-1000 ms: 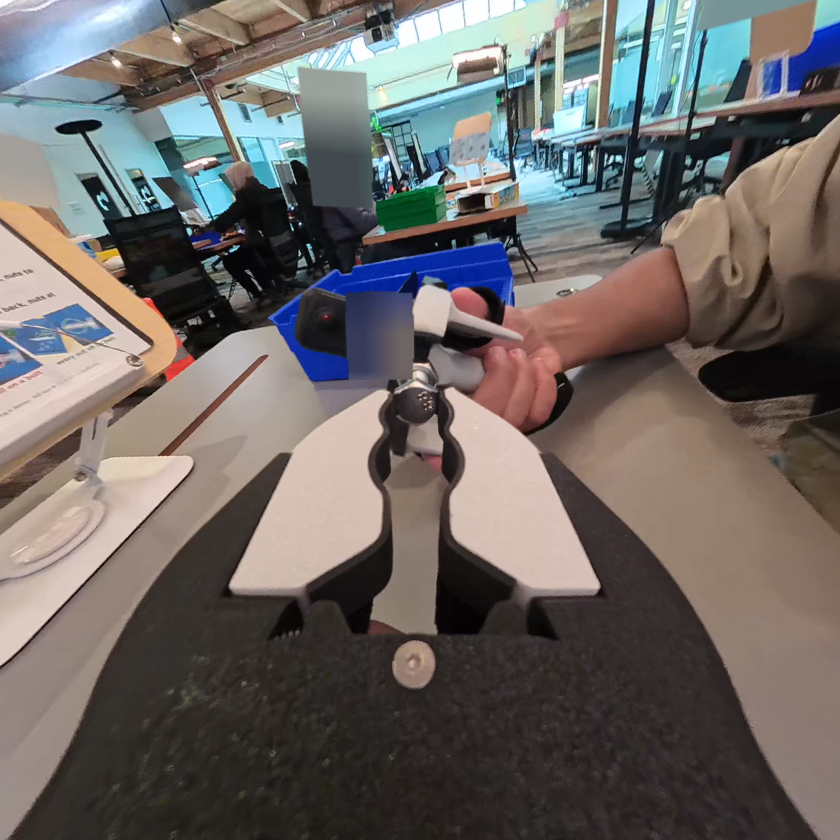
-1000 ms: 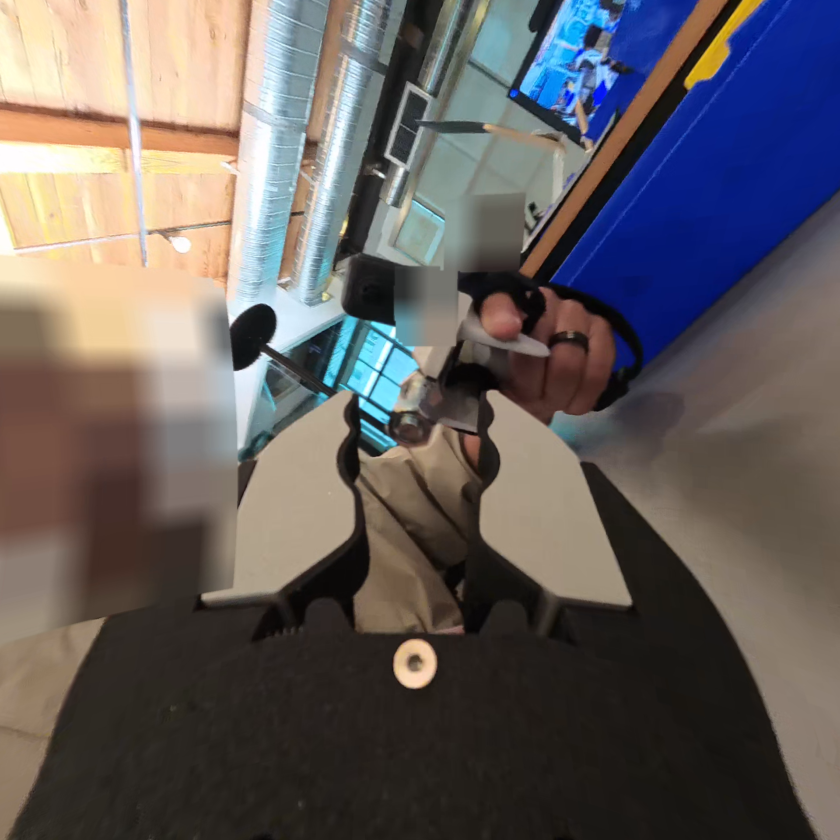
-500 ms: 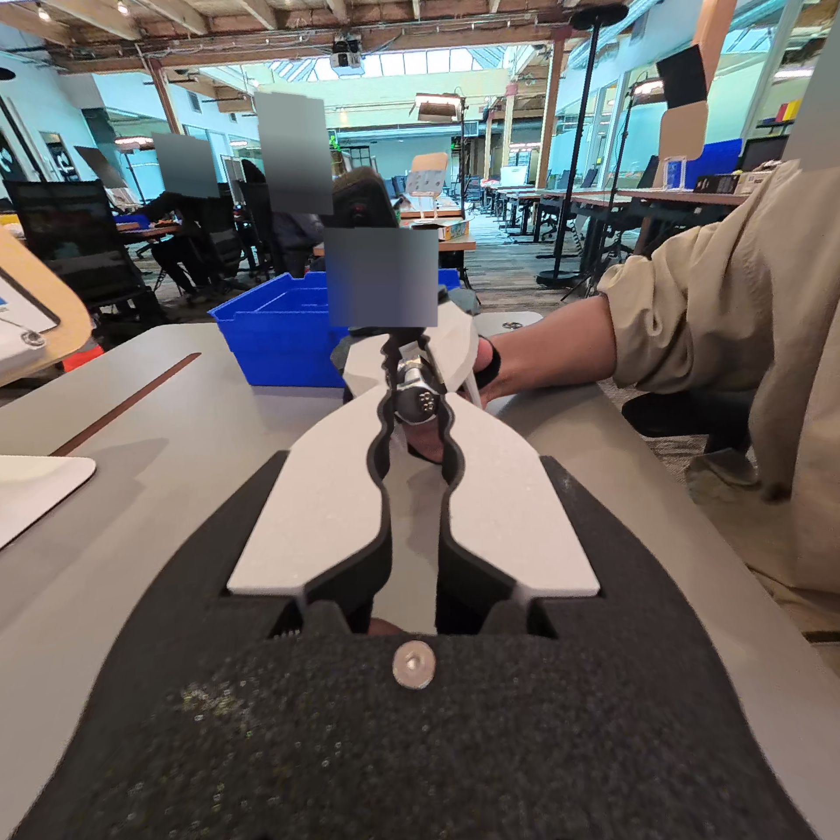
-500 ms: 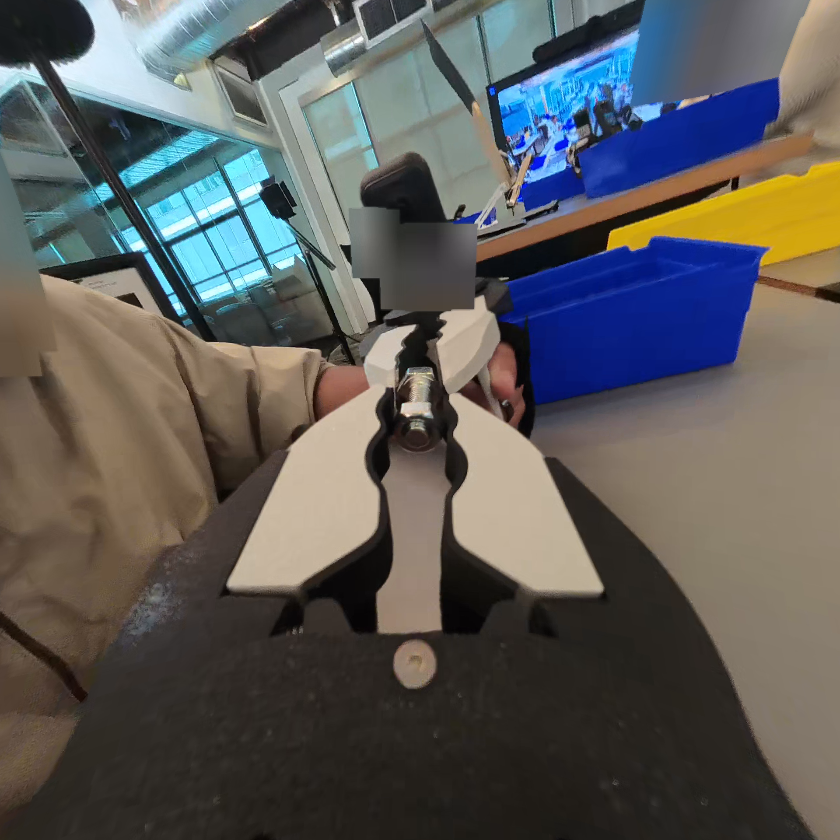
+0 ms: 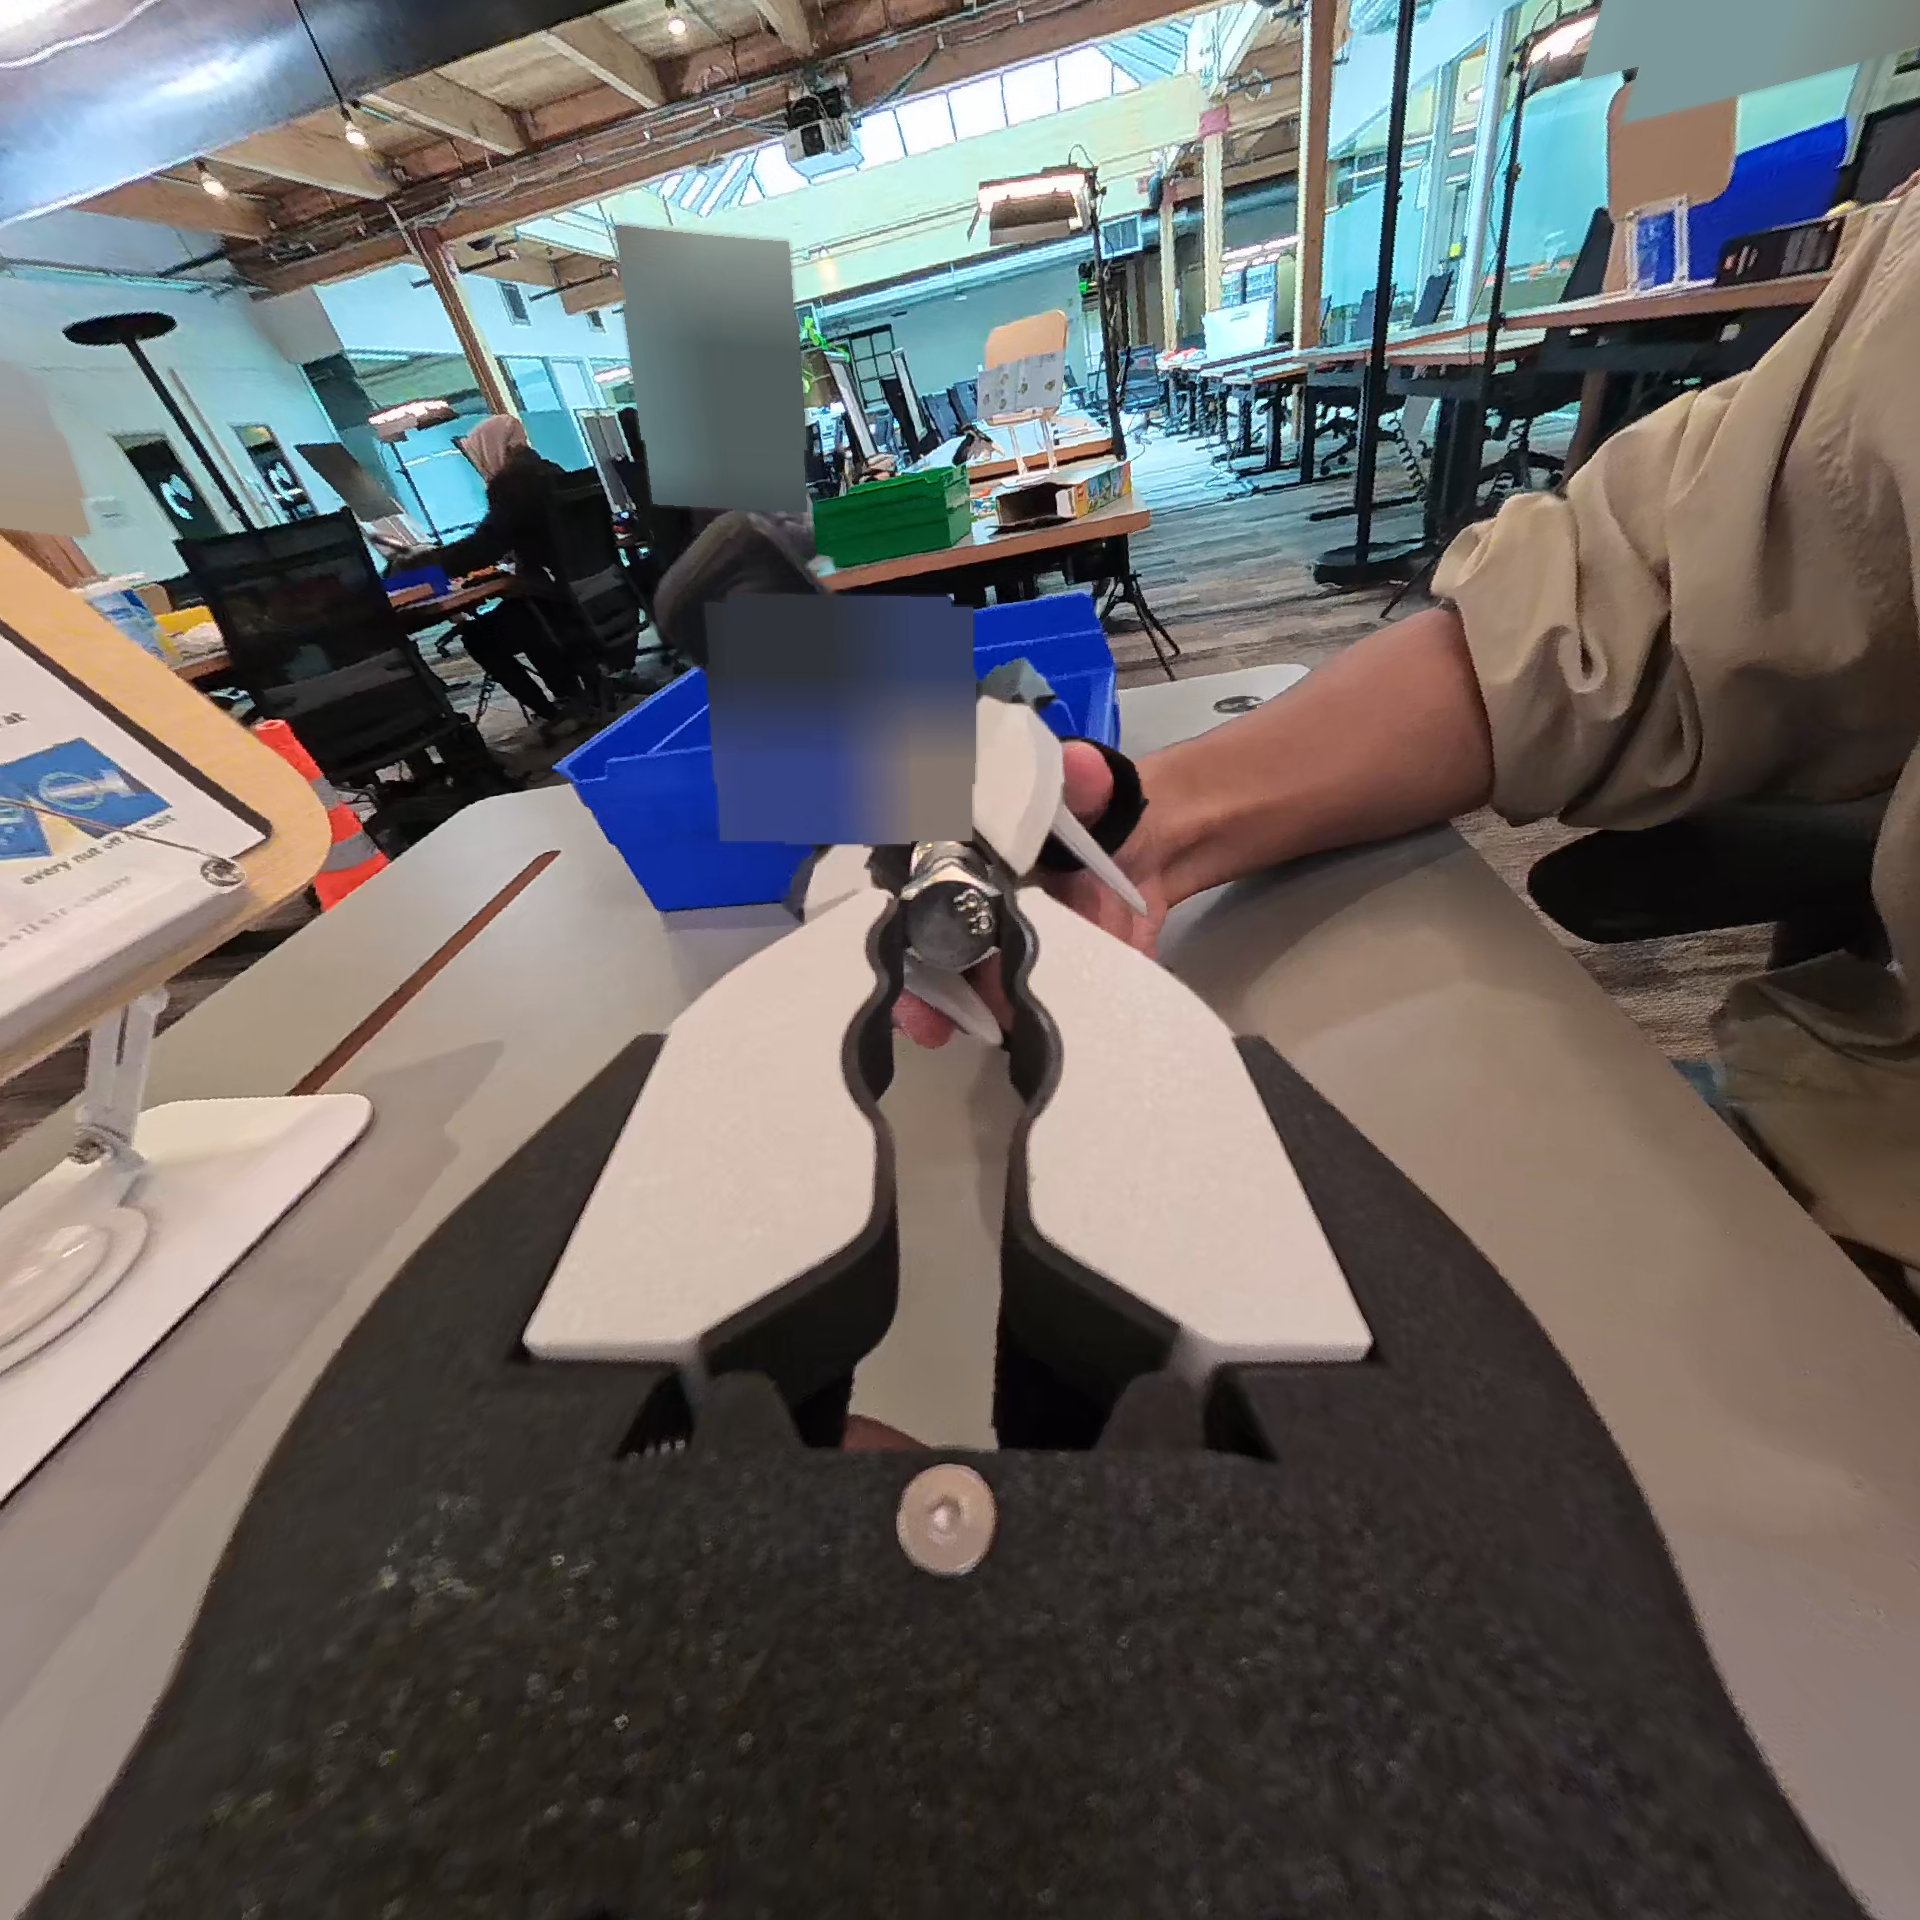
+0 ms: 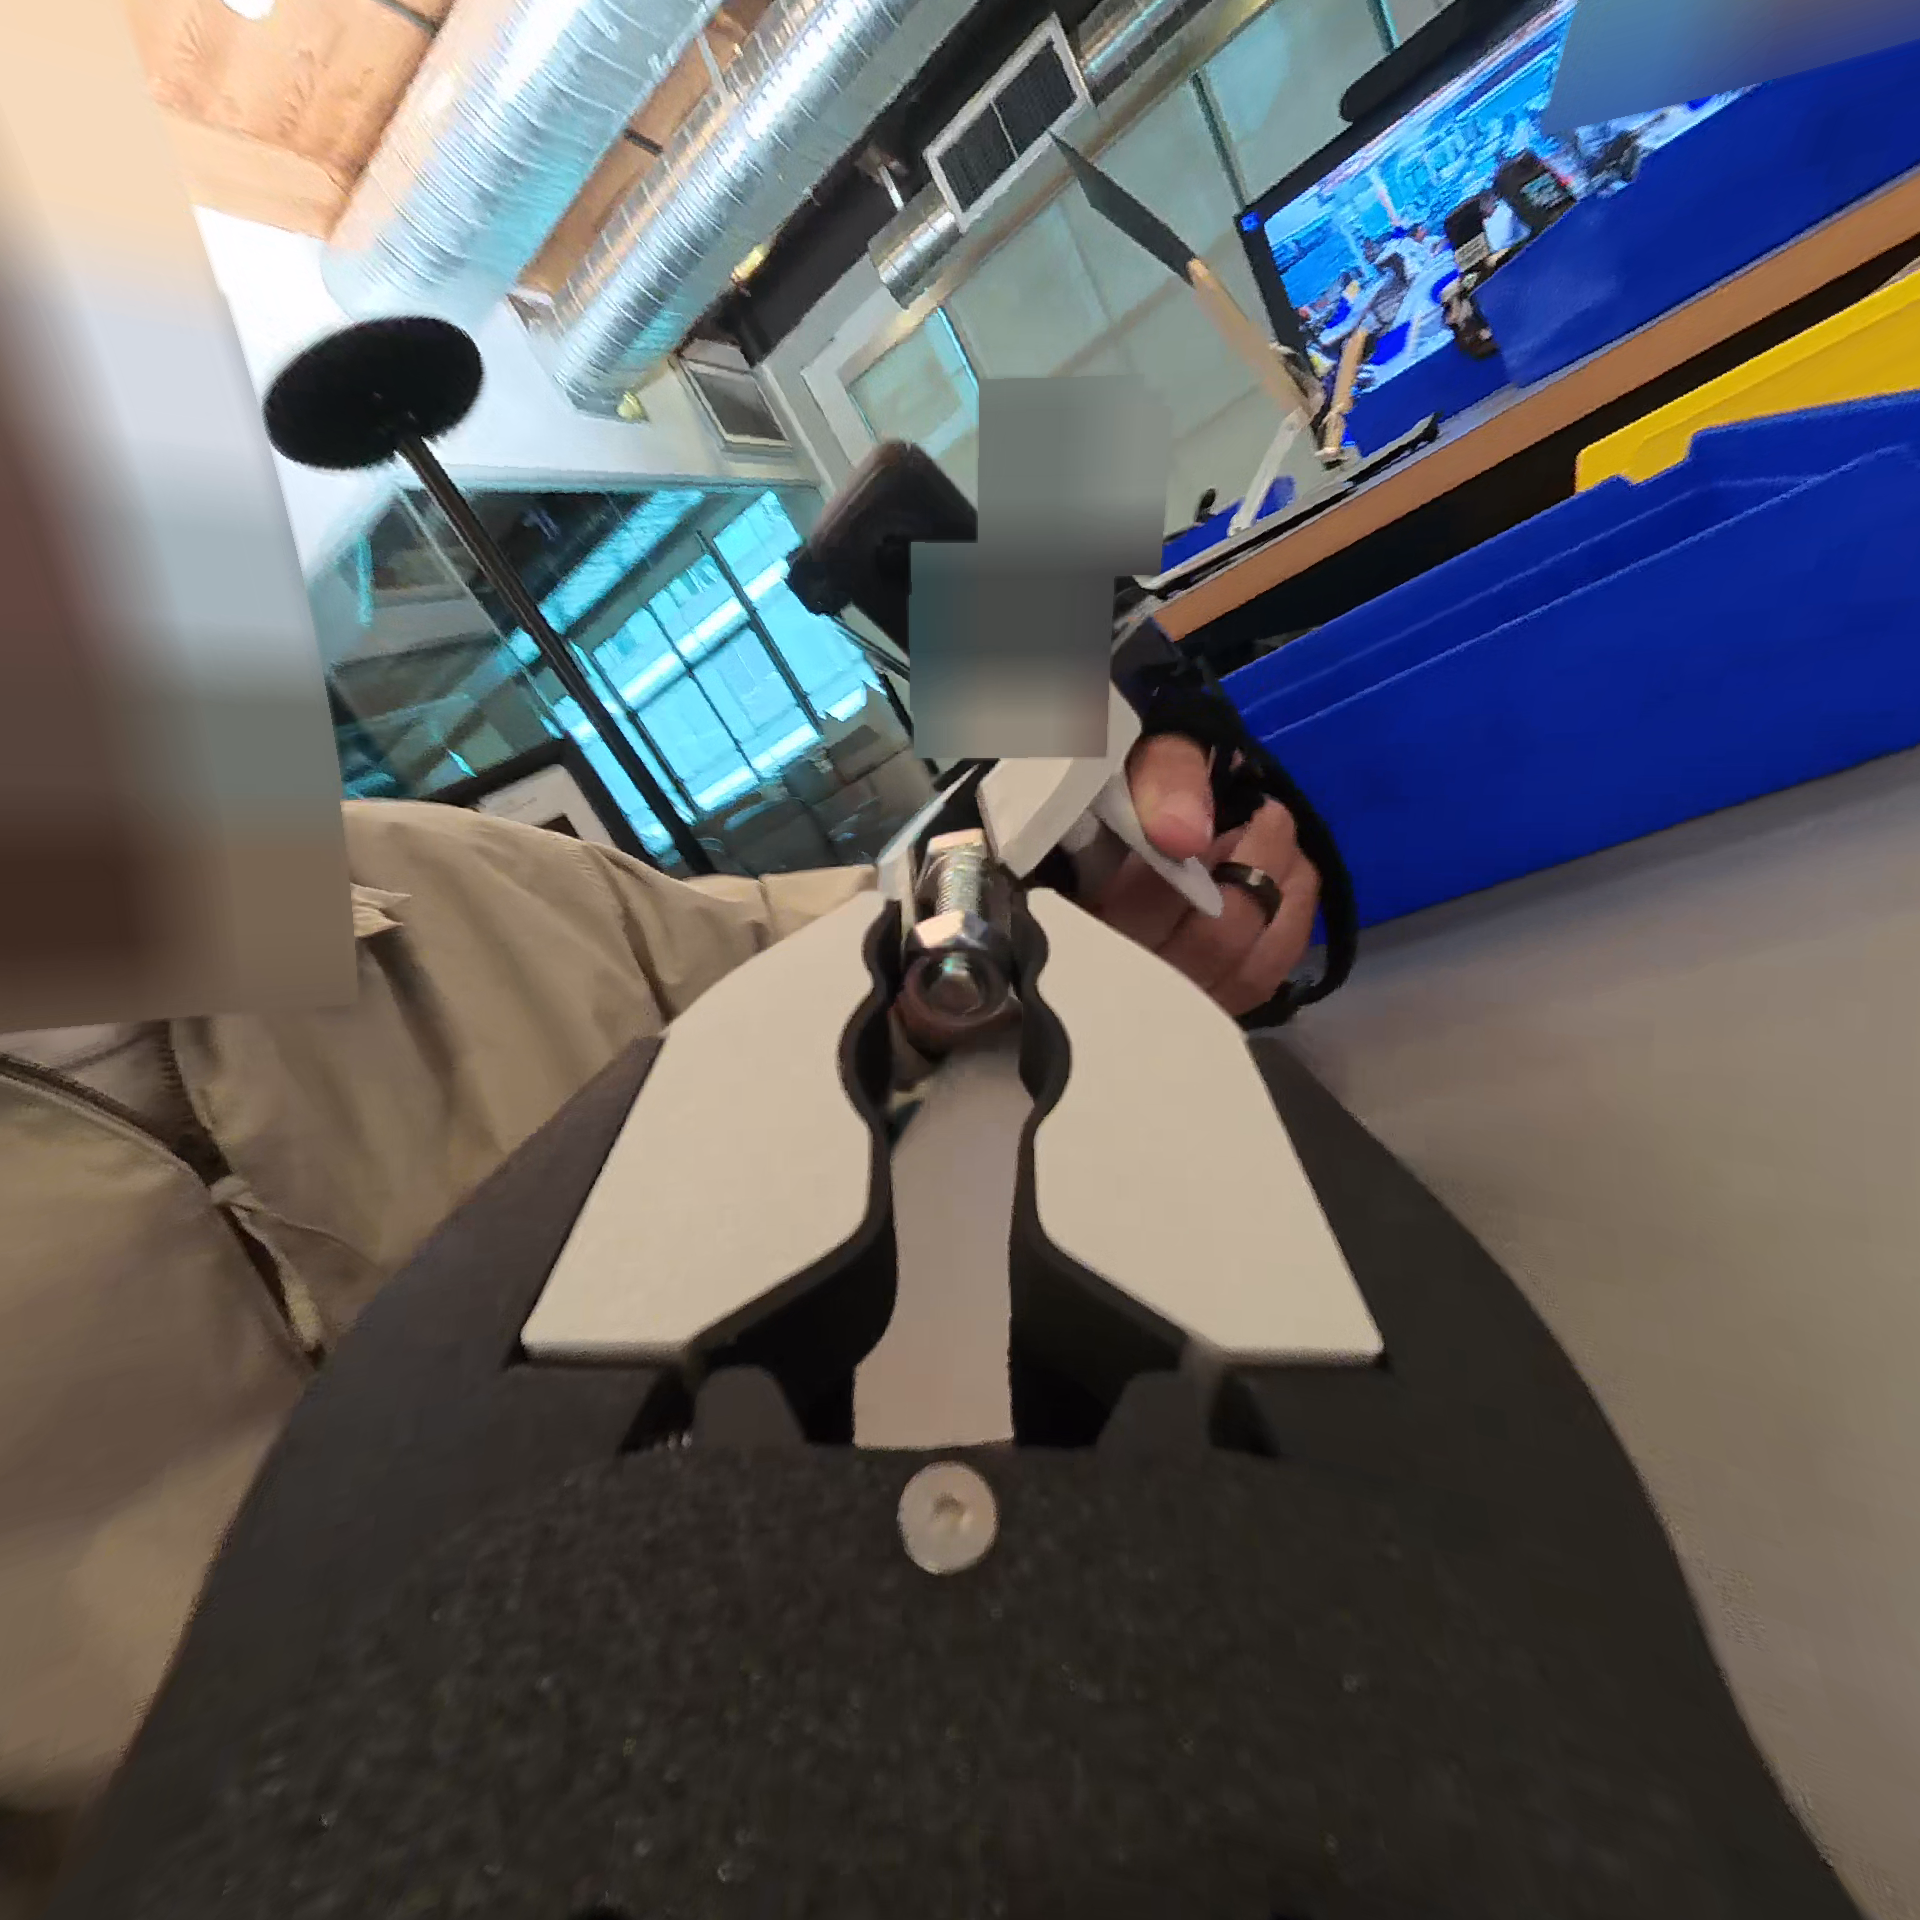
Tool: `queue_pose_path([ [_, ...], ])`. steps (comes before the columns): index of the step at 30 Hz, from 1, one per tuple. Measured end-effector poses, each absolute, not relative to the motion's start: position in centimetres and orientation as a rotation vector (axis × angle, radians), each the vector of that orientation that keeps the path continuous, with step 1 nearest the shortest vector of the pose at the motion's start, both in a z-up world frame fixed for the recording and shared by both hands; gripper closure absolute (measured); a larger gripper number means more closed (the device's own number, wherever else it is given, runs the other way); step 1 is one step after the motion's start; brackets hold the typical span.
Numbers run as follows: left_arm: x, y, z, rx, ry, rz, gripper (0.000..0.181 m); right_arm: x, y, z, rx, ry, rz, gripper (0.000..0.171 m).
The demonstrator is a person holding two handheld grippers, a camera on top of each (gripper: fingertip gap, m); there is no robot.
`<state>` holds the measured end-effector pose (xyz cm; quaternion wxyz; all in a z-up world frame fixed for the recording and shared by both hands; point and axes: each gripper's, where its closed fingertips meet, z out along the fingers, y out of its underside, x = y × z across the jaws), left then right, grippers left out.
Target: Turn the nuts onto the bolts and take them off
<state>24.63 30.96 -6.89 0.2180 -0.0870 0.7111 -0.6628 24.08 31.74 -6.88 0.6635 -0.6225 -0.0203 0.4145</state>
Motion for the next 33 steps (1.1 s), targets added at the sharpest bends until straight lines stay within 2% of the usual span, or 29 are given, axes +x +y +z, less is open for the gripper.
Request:
queue_pose_path([
  [5,24.8,31.7,-5.9,-0.246,1.927,-1.840,0.165,25.1,31.5,-6.5,-1.324,0.057,1.131,0.140],
  [9,25.1,31.9,-6.3,-0.260,1.934,-1.819,0.164,25.2,31.4,-6.2,-1.319,0.056,1.112,0.146],
  [10,25.1,31.8,-6.4,-0.253,1.937,-1.817,0.164,25.1,31.5,-6.3,-1.342,0.053,1.085,0.152],
  [13,25.4,31.9,-6.5,-0.296,1.949,-1.841,0.164,25.4,31.7,-6.6,-1.395,0.020,0.949,0.154],
  [17,25.2,31.7,-6.8,-0.383,1.993,-2.009,0.164,25.3,31.6,-7.2,-1.497,-0.192,0.511,0.153],
  [22,24.8,31.4,-7.0,-0.446,2.034,-2.191,0.164,25.2,31.3,-7.7,-1.521,-0.586,-0.309,0.153],
  [24,24.6,31.3,-6.9,-0.444,2.036,-2.223,0.164,25.1,31.2,-7.6,-1.505,-0.651,-0.469,0.153],
  [26,24.5,31.3,-6.7,-0.421,2.027,-2.219,0.164,24.9,31.2,-7.4,-1.492,-0.611,-0.412,0.153],
  [30,24.2,31.3,-6.3,-0.343,1.993,-2.128,0.164,24.5,31.2,-7.1,-1.523,-0.377,0.115,0.149],
  [33,24.7,31.8,-6.0,-0.306,1.949,-2.014,0.164,25.0,31.7,-7.3,-1.553,-0.150,0.544,0.134],
])
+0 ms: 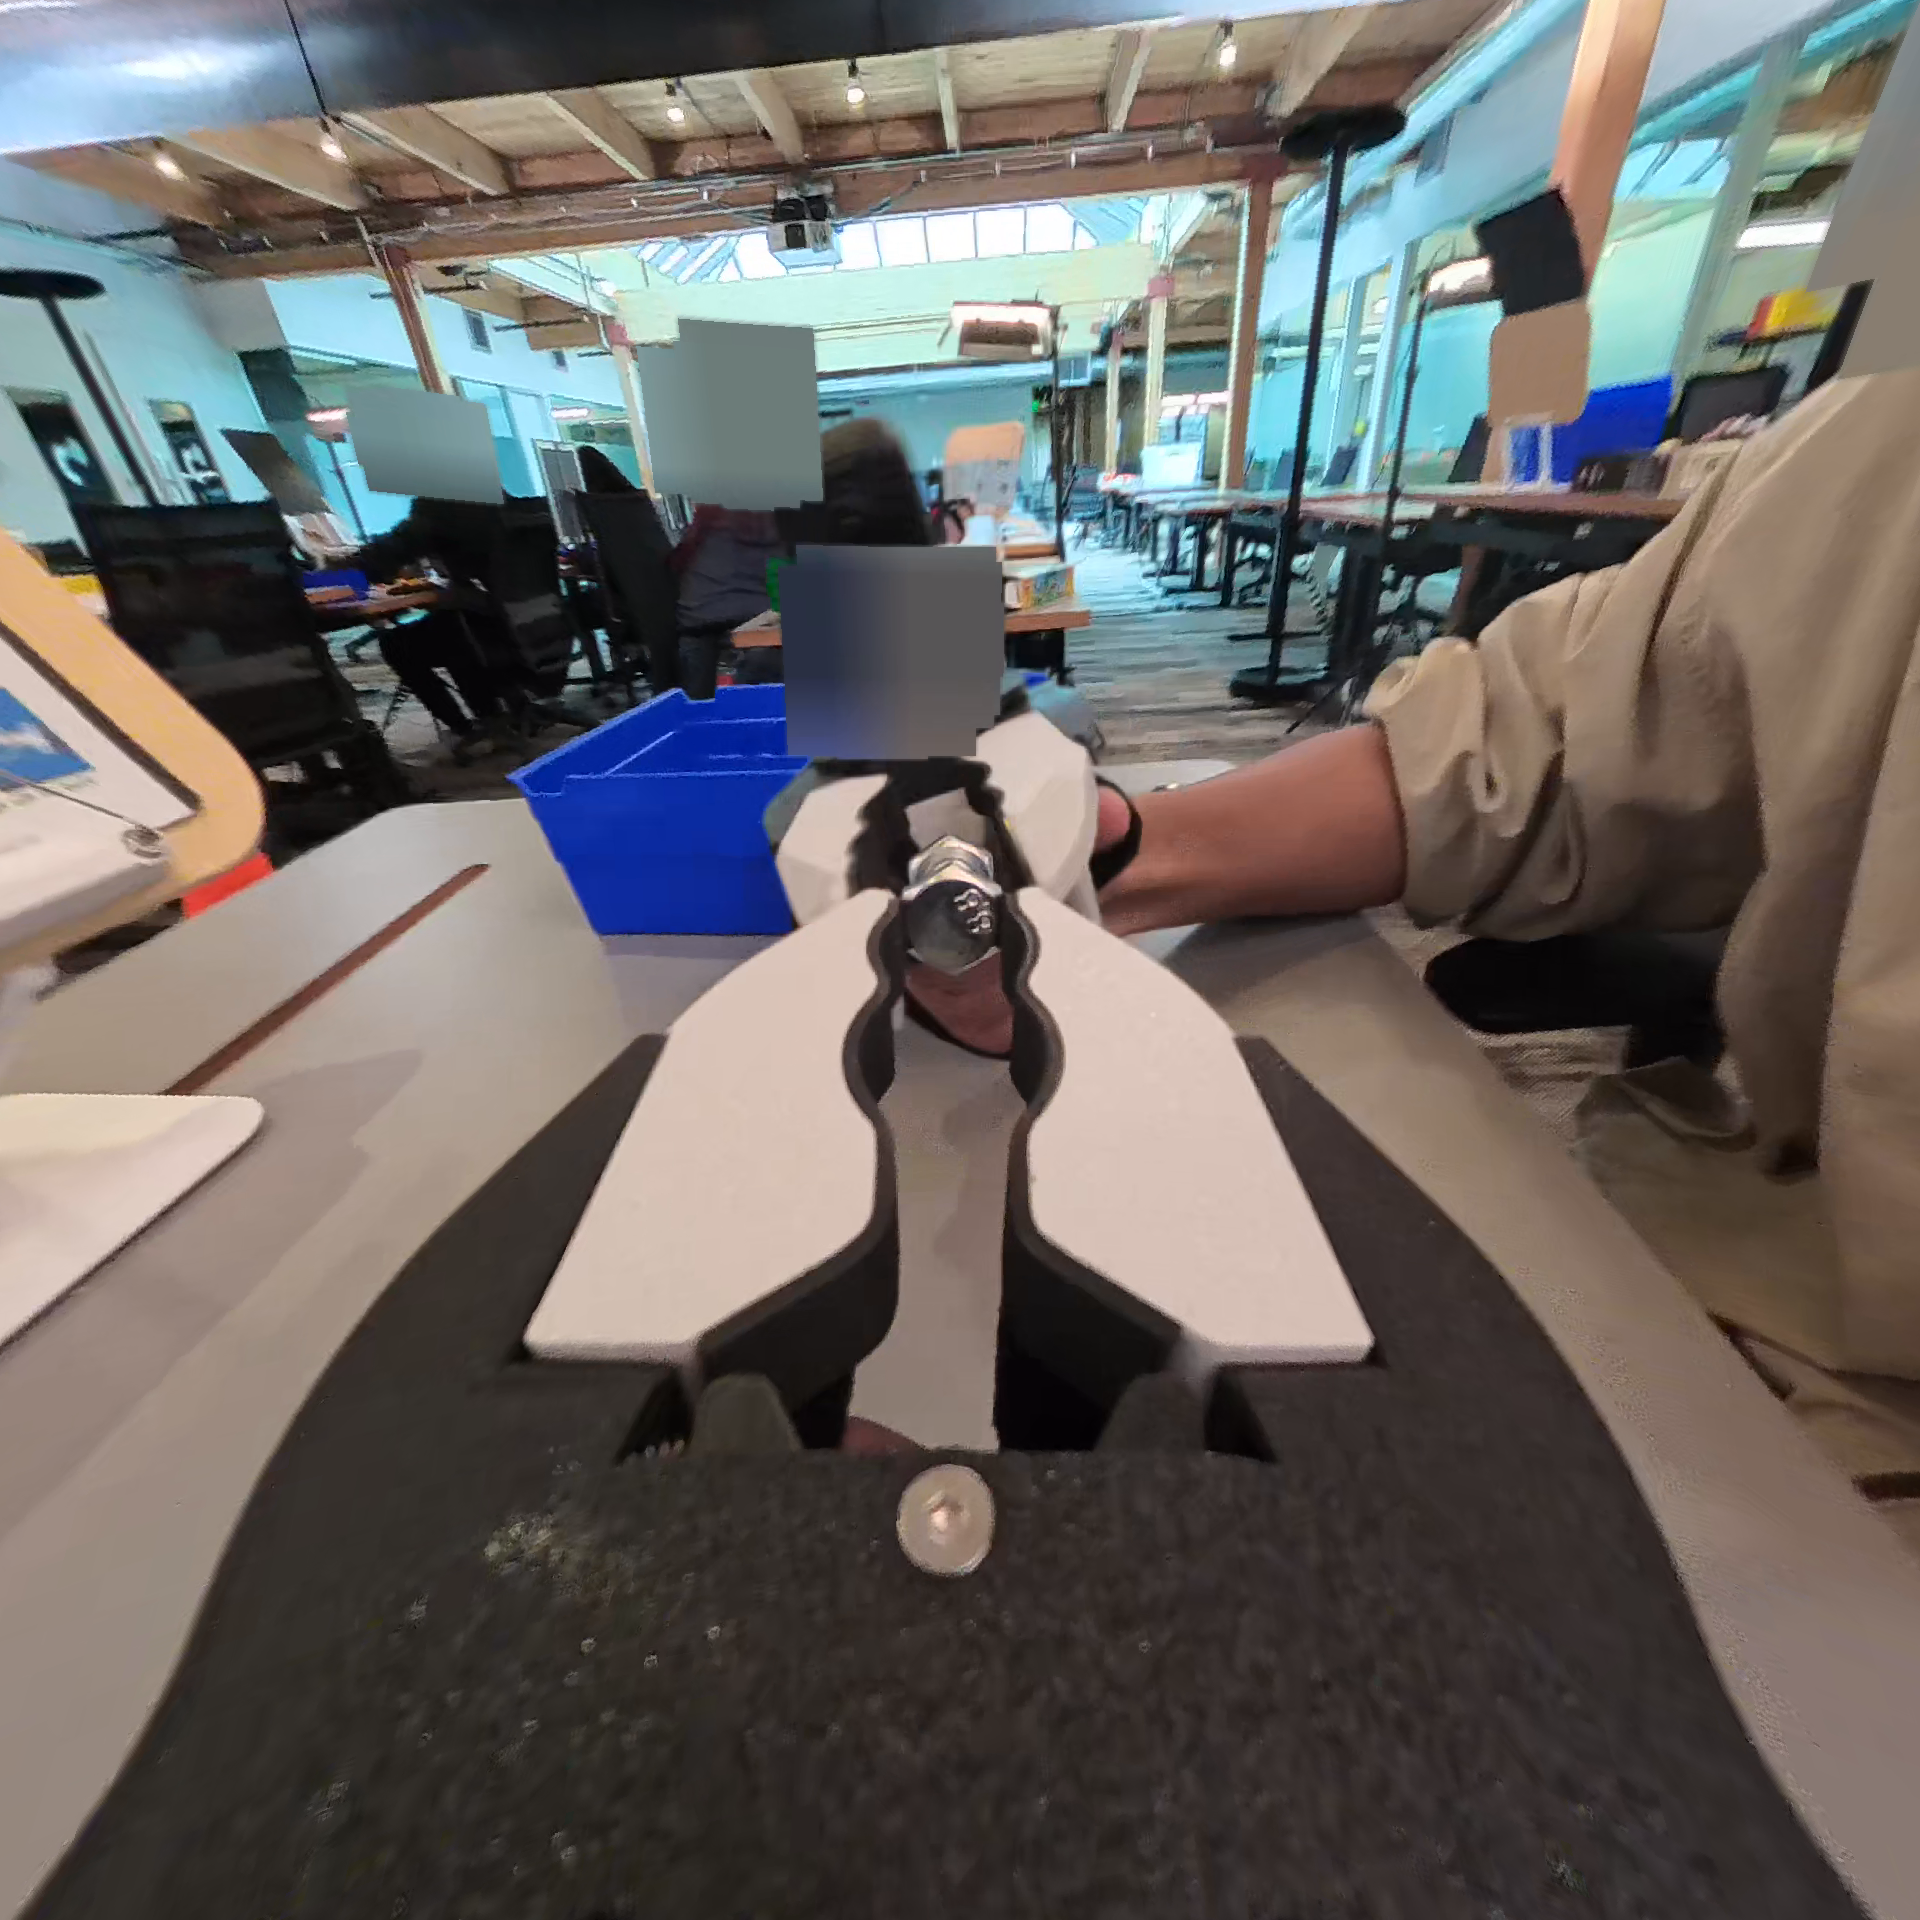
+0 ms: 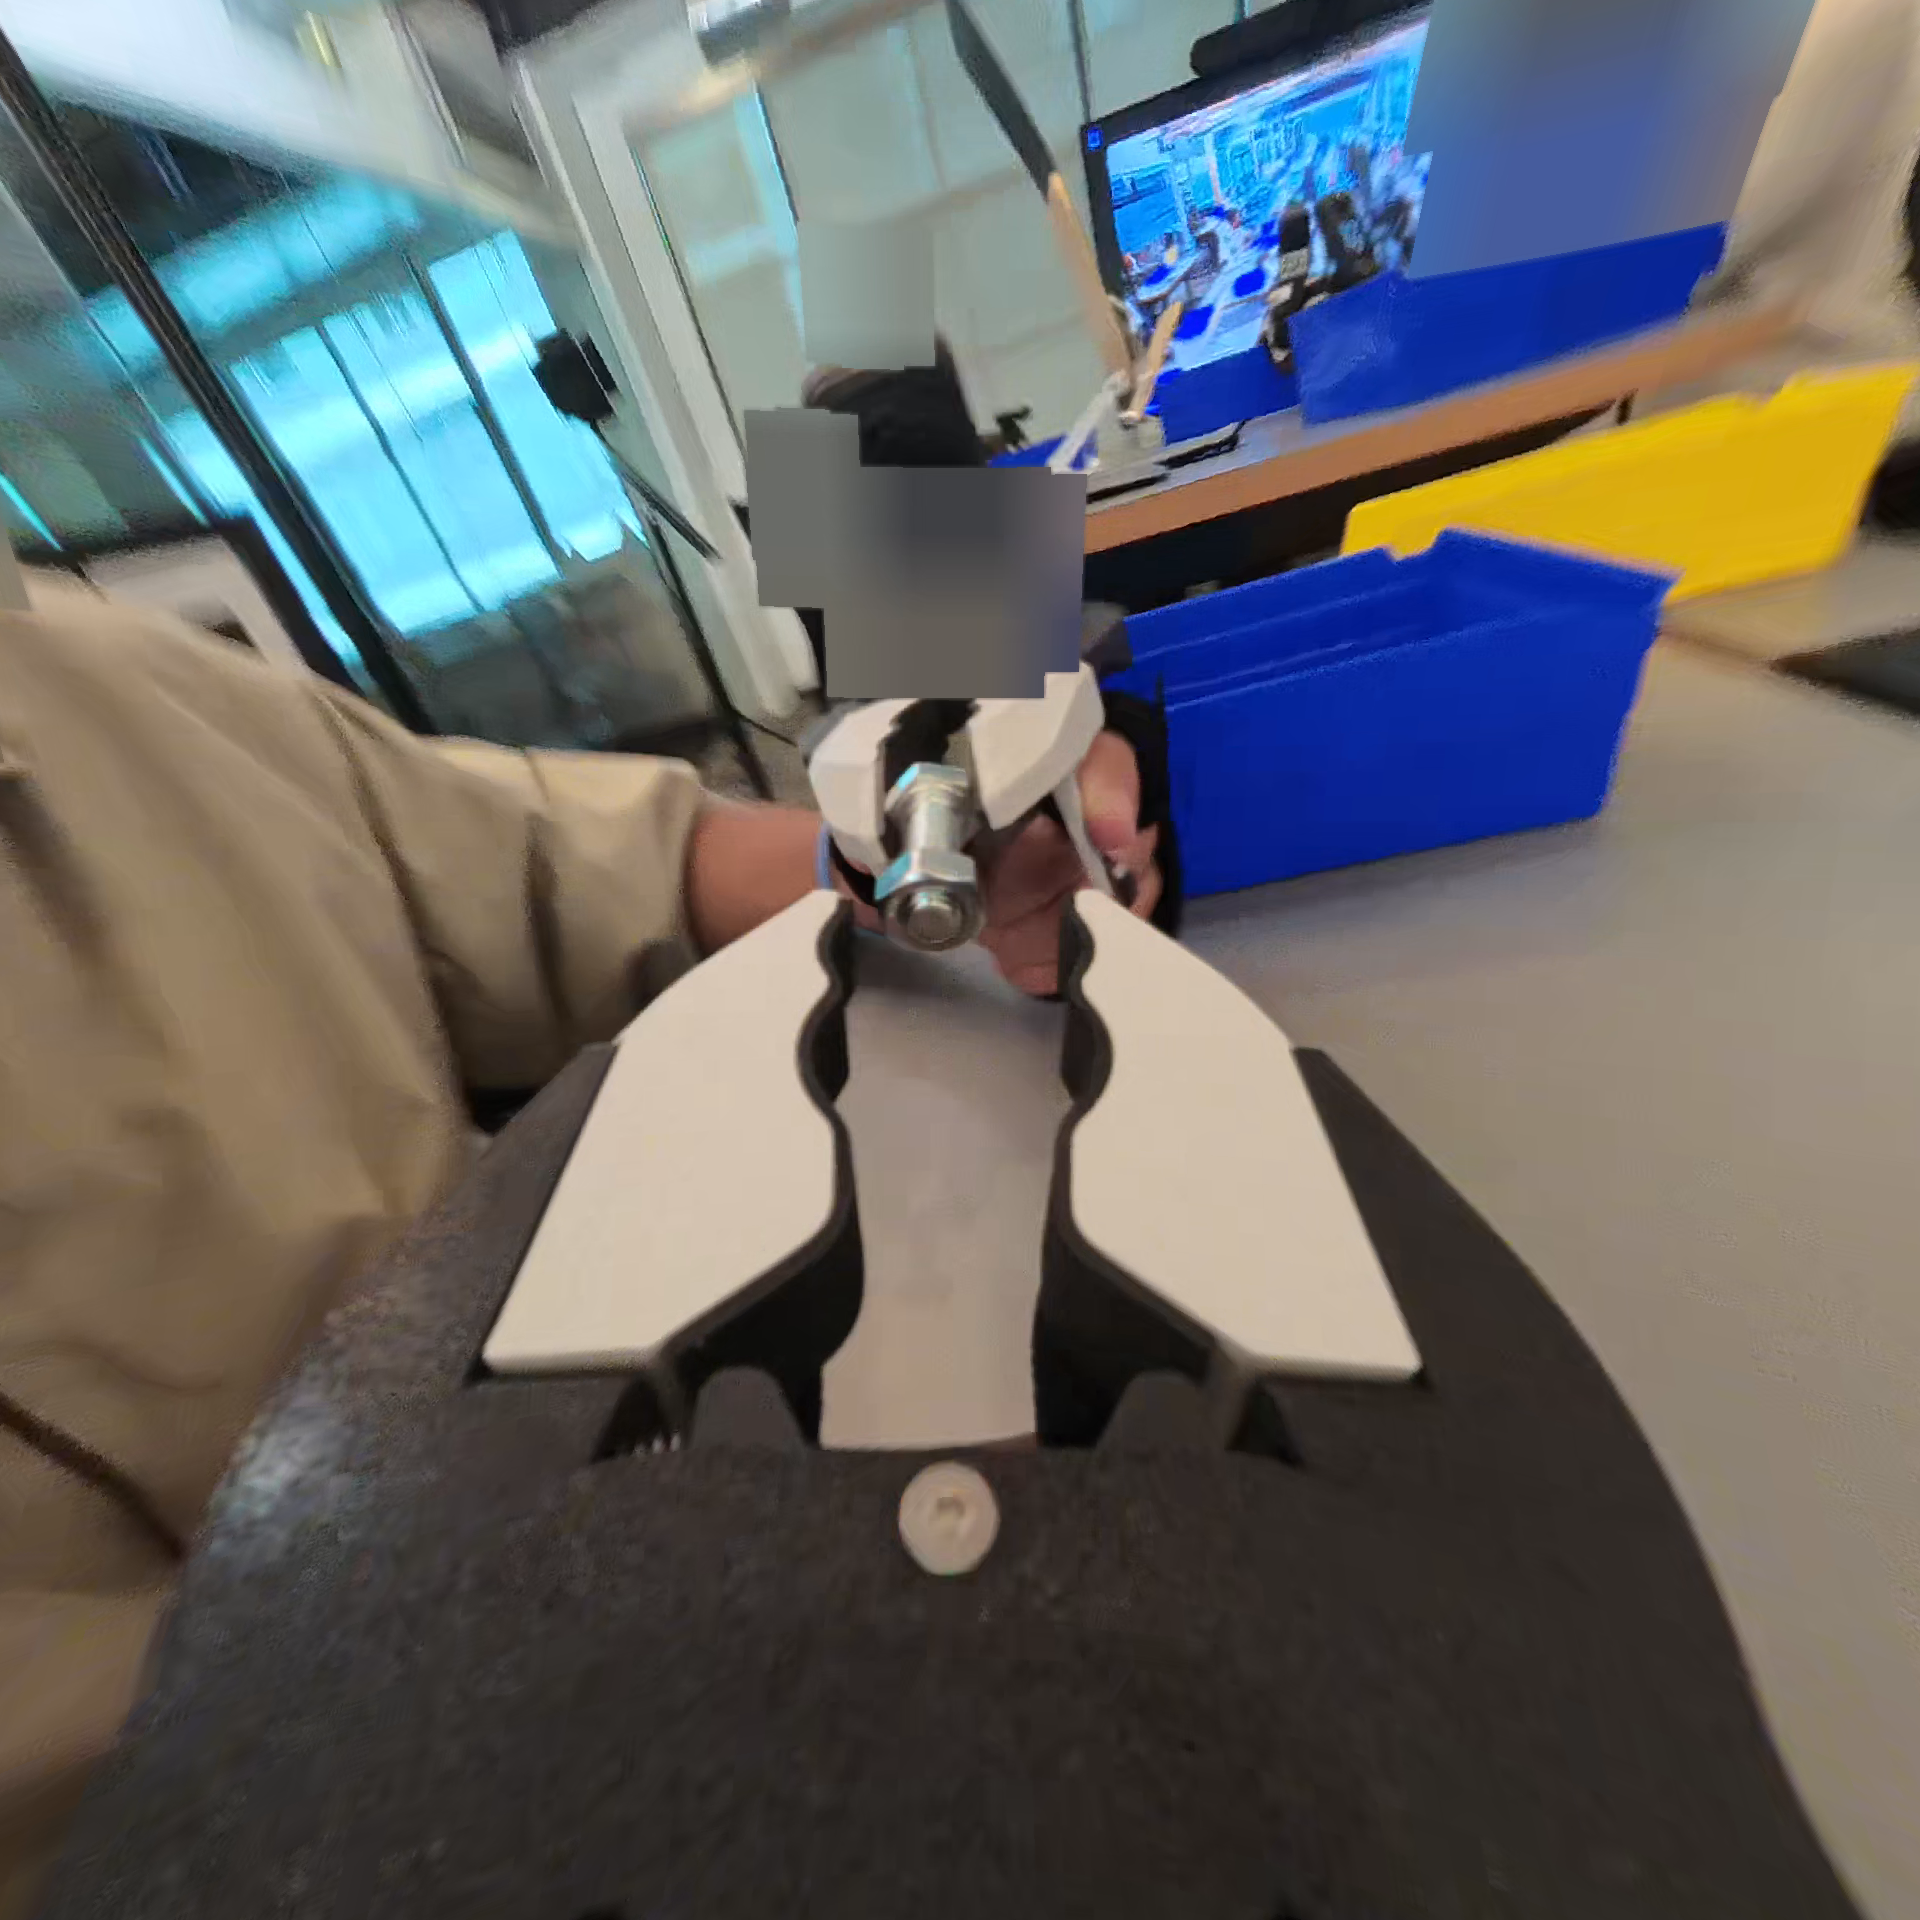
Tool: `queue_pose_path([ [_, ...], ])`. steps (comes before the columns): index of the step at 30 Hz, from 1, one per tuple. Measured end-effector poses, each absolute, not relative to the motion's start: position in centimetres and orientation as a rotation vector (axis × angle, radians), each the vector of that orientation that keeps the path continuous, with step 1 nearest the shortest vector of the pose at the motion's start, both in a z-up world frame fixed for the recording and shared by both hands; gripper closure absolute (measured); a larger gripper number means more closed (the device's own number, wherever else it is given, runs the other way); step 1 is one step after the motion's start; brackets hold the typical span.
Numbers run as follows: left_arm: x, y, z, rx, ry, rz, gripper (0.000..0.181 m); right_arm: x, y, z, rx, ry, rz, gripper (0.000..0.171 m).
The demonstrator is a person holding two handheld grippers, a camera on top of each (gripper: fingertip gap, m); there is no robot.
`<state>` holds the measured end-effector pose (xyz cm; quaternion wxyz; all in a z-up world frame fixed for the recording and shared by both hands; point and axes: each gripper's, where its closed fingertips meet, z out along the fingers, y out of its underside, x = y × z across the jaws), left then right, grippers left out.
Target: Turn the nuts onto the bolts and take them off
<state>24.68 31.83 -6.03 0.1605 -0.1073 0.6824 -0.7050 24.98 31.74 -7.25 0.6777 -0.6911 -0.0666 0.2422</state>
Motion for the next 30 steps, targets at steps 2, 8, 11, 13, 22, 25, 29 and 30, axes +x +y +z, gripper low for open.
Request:
queue_pose_path([
  [2,25.1,32.4,-5.9,-0.296,1.928,-1.940,0.164,25.4,32.1,-7.3,-1.528,-0.007,0.774,0.126],
  [8,25.8,33.3,-5.8,-0.296,1.911,-1.843,0.164,25.2,32.3,-6.5,-1.373,0.186,1.199,0.118],
  [11,25.8,32.9,-6.5,-0.272,1.934,-1.781,0.164,25.5,32.3,-5.8,-1.271,0.272,1.342,0.129],
  [13,25.8,32.7,-6.6,-0.267,1.934,-1.770,0.164,25.5,32.4,-6.2,-1.272,0.280,1.356,0.143],
  [22,25.7,32.6,-6.5,-0.416,1.963,-2.044,0.164,25.6,32.7,-7.1,-1.482,0.031,0.746,0.153],
  [25,25.1,32.2,-6.5,-0.427,1.999,-2.150,0.164,25.2,32.3,-7.4,-1.518,-0.228,0.270,0.153],
  [29,24.6,31.7,-6.7,-0.425,2.036,-2.202,0.164,25.2,31.9,-7.6,-1.485,-0.542,-0.387,0.153],
  [30,24.5,31.7,-6.6,-0.420,2.037,-2.210,0.164,25.2,31.8,-7.5,-1.486,-0.569,-0.454,0.153],
])
